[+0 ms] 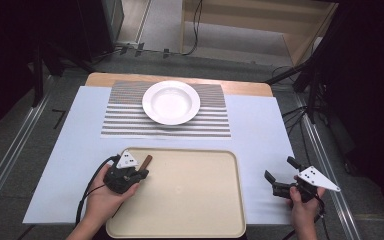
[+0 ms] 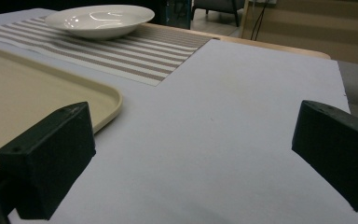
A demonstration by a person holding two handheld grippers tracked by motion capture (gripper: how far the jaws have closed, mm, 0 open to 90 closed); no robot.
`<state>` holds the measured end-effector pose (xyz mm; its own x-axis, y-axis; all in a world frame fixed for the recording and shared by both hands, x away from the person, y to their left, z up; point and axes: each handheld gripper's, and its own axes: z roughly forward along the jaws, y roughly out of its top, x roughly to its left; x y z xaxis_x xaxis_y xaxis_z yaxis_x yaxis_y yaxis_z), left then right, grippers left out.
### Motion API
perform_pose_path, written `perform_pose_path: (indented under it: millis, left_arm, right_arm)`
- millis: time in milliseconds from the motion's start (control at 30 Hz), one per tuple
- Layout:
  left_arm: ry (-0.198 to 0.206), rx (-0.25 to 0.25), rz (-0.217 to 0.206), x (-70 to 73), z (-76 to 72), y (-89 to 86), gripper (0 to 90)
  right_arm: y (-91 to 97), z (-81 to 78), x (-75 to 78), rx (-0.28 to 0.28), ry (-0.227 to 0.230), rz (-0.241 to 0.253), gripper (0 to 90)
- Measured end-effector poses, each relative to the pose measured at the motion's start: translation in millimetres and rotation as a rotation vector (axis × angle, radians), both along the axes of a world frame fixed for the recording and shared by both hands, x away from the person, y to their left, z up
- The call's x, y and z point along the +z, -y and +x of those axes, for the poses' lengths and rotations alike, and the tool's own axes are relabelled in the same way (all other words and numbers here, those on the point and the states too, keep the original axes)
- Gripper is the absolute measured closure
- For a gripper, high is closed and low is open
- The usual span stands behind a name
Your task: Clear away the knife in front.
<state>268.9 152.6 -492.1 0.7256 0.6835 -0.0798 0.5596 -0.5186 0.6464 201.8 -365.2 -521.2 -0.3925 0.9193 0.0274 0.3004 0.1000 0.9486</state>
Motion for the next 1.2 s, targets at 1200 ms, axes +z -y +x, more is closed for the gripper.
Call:
perform_pose_path:
  millis: [1200]
  left_arm:
    - [0.035, 0.046, -0.16, 4.9, 0.4, -51.4, 66.1]
  right_arm:
    - [0.3, 0.1, -0.1, 0.001, 0.003, 0.0, 0.0]
